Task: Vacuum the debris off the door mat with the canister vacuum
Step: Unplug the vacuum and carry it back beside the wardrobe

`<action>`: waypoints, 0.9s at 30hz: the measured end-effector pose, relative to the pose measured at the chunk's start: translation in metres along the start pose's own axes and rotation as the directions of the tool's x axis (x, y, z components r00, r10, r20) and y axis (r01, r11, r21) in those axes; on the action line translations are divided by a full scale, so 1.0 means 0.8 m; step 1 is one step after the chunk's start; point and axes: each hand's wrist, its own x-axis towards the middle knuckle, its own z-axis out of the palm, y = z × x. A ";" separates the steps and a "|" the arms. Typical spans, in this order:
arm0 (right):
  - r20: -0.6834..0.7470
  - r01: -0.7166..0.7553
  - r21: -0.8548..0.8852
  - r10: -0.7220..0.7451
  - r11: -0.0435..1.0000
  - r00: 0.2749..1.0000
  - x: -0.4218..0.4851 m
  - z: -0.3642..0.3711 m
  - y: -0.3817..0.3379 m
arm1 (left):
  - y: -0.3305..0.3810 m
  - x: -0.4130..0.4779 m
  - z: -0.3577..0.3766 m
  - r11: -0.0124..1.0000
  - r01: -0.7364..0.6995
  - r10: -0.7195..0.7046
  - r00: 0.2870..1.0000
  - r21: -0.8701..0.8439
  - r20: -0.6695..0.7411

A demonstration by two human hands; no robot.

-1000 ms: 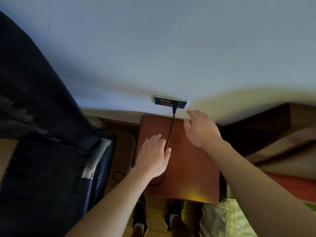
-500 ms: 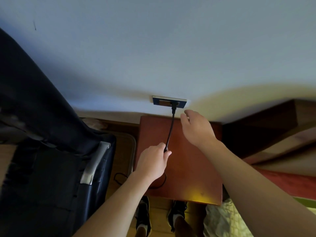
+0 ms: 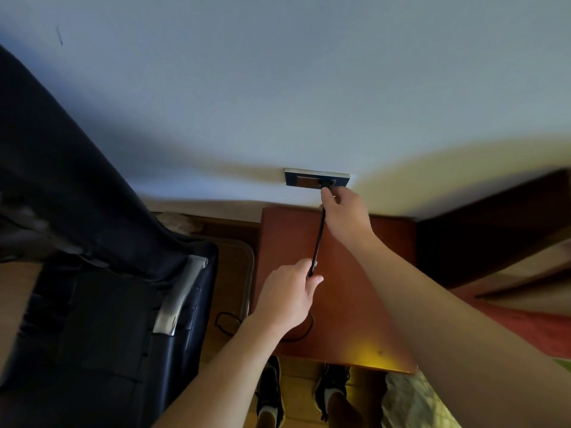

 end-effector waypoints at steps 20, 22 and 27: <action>-0.003 -0.074 0.256 0.077 0.964 0.997 0.009 0.011 0.003 | -0.008 -0.006 0.007 0.978 0.081 -0.095 0.993 -0.190 -0.068; -0.010 -0.078 0.270 0.084 0.960 0.996 0.009 0.013 0.005 | -0.009 -0.007 0.006 0.974 0.084 -0.099 0.993 -0.212 -0.064; -0.055 -0.080 0.321 0.103 0.944 0.993 0.006 0.023 0.006 | -0.014 -0.009 0.002 0.967 0.085 -0.106 0.991 -0.240 -0.076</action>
